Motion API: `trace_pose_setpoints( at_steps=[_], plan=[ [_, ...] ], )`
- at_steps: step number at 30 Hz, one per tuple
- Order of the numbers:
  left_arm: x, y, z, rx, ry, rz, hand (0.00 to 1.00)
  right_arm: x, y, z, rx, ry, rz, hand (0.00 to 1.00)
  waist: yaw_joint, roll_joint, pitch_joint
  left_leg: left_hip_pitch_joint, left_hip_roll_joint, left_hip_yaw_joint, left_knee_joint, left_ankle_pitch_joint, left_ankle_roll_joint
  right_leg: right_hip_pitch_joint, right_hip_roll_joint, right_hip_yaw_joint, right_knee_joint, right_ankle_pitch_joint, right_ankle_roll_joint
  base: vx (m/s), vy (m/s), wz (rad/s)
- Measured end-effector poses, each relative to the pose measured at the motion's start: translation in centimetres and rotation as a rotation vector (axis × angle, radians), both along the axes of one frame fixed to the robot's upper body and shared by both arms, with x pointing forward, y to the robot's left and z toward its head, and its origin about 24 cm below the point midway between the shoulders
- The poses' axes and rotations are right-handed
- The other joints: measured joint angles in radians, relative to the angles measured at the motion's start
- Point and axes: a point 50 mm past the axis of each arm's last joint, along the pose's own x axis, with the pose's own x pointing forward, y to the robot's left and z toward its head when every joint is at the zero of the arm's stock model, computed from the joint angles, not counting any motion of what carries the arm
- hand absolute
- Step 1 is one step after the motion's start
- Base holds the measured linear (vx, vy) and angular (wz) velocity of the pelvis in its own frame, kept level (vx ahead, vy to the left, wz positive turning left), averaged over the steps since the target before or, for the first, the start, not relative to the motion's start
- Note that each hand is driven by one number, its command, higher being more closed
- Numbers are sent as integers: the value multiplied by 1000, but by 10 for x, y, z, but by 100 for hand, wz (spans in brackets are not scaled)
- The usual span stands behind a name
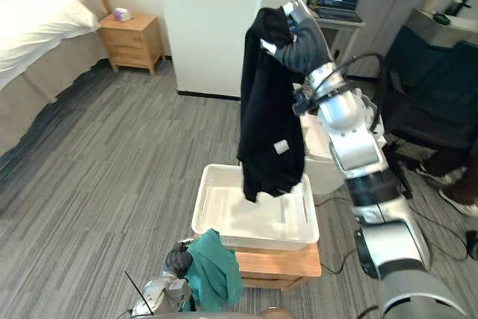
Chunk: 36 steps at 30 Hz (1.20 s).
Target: Tidy the bed and pick cloth on bed and put in laundry
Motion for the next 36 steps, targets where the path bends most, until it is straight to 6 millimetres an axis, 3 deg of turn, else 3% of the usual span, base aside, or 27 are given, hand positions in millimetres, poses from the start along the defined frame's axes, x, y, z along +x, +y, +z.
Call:
trace_pose_setpoints(
  at_steps=[6,11,16,20,25,36],
  plan=[
    [0,1,-3,-11,17,11,100,15,23,-8,27,65,5,100,15,2,-1,10,-5,-20,-17,19,13,22,6,-25,-15,-2,-5,13,-13,13],
    [10,0,0,-7,-11,-1,100,34,22,-36,-5,191,-81,100,26,10,-2,18,-4,-42,-82,63,0,18,17,-50,-15,-12,-25,-26,-48,13],
    [9,-1,0,-7,-10,-13,100,45,-5,-61,28,319,-204,100,23,45,1,34,-9,-42,-158,108,0,9,16,-58,-18,-10,-28,-24,-29,4],
    [7,0,-1,-5,-5,-20,100,40,-26,-82,86,371,-257,100,13,49,0,51,-9,-32,-189,131,-1,-5,16,-52,-16,-7,-24,30,-11,-4],
    [7,1,-1,-2,-7,-21,100,31,-38,-108,96,427,-285,100,-15,50,0,80,1,9,-205,132,-1,-8,17,-16,-16,-7,-24,15,-6,-20],
    [12,0,8,-19,-53,-21,100,-1,-48,-66,70,193,-255,100,-60,63,-3,103,20,84,-206,123,-9,-39,16,49,-13,4,-26,-13,0,-21]
  ],
)
